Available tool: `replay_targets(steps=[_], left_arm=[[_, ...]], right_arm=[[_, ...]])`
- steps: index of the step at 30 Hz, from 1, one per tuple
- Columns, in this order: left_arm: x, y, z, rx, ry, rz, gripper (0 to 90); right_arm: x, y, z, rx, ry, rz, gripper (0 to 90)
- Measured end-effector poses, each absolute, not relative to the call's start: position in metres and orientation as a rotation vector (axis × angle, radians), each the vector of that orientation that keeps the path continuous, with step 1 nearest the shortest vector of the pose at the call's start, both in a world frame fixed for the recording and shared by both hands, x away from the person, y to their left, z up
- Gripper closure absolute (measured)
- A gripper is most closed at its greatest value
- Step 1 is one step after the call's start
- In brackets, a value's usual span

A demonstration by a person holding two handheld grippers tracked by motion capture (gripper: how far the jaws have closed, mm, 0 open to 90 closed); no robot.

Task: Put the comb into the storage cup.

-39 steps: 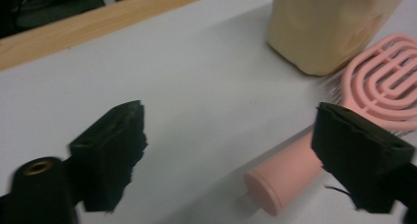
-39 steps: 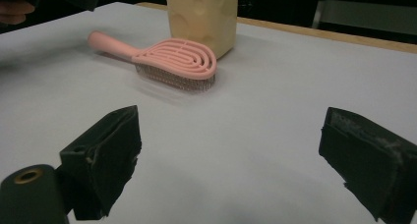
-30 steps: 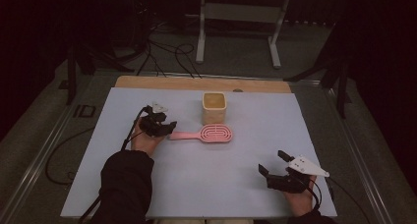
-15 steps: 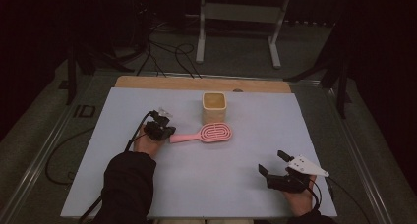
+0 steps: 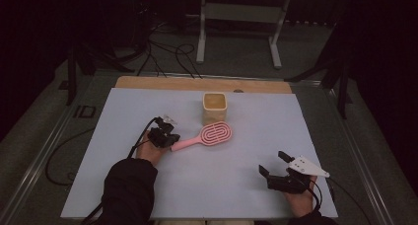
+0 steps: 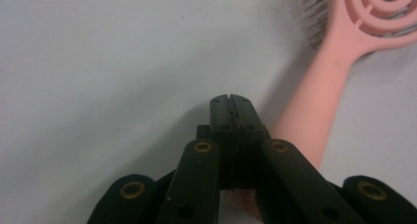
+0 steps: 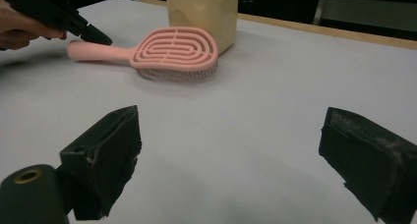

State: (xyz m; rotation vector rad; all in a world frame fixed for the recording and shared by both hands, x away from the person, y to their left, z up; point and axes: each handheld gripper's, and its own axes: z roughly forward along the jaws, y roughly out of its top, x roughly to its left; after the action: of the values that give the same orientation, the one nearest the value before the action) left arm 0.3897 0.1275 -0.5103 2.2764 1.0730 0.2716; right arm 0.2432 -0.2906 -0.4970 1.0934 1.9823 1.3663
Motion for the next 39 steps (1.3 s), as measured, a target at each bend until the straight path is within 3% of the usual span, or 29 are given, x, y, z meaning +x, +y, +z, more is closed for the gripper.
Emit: replay_targets(steps=[31,36,39], left_arm=[[0.359,0.114,-0.513,2.274,1.026,0.192,89.9],[0.359,0.114,-0.513,2.265,1.033,0.202,86.0],[0.359,0.115,-0.512,2.263,1.05,0.24,78.5]], right_arm=[[0.244,-0.29,-0.498,1.095,1.99,1.351,8.7],[0.244,-0.29,-0.498,1.096,1.991,1.352,8.7],[0.244,-0.29,-0.498,1.096,1.989,1.355,8.7]])
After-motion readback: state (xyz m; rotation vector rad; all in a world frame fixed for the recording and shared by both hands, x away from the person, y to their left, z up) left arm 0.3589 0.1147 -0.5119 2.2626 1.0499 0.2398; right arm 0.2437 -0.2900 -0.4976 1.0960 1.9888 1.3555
